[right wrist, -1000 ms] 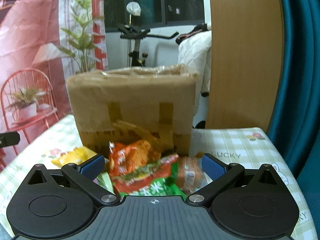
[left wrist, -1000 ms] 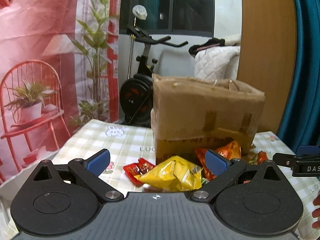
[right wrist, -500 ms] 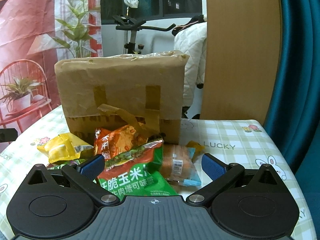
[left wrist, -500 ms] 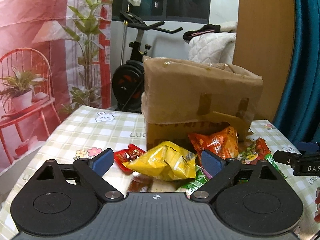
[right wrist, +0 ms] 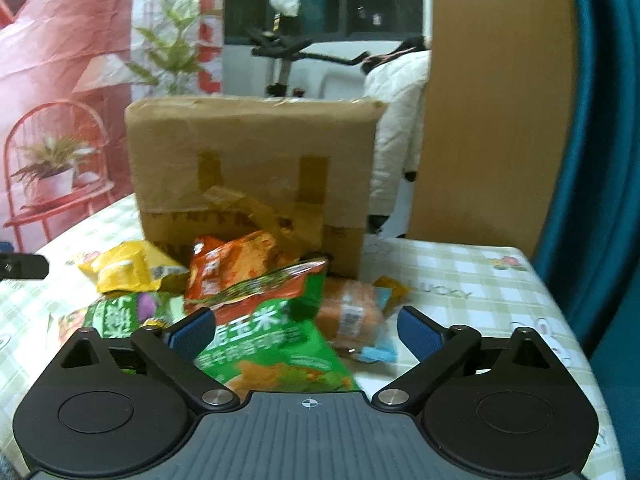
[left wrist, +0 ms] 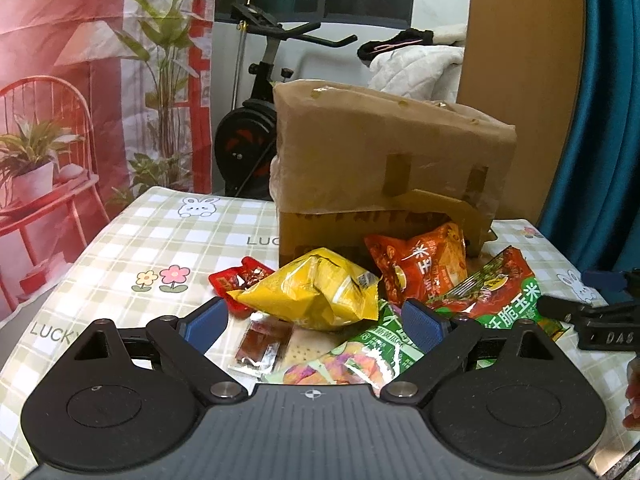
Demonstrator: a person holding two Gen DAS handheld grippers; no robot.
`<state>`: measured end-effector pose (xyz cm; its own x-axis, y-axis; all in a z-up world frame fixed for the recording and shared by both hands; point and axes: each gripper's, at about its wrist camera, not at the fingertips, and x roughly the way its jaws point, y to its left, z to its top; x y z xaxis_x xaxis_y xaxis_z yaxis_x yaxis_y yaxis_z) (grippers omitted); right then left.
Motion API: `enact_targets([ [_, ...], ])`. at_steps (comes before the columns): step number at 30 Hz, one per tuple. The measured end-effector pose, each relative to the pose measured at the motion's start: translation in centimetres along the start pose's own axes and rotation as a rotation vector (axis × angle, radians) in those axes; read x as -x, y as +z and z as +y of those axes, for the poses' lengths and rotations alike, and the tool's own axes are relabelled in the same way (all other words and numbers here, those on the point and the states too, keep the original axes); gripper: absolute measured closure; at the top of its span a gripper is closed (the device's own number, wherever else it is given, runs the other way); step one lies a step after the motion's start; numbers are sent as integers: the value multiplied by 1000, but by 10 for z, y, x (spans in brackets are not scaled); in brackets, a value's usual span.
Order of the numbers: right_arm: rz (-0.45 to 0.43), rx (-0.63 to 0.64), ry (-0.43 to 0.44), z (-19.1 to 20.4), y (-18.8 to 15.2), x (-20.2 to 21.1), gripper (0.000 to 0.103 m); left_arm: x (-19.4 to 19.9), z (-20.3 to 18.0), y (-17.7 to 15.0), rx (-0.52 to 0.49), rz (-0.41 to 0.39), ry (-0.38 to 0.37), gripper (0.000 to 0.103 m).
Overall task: Organize snacks
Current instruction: 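Move the left tool down to the yellow chip bag and close on it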
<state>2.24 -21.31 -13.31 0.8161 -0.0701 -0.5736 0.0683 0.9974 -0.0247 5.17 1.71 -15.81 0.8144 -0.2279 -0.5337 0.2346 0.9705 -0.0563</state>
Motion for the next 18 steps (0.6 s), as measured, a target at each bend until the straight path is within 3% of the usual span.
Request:
enact_targets([
  [10, 17, 93, 36, 23, 3, -18, 9, -8, 7, 6, 26, 3, 19, 10],
  [18, 116, 148, 31, 32, -8, -53, 14, -15, 12, 7, 60, 16, 35, 10],
])
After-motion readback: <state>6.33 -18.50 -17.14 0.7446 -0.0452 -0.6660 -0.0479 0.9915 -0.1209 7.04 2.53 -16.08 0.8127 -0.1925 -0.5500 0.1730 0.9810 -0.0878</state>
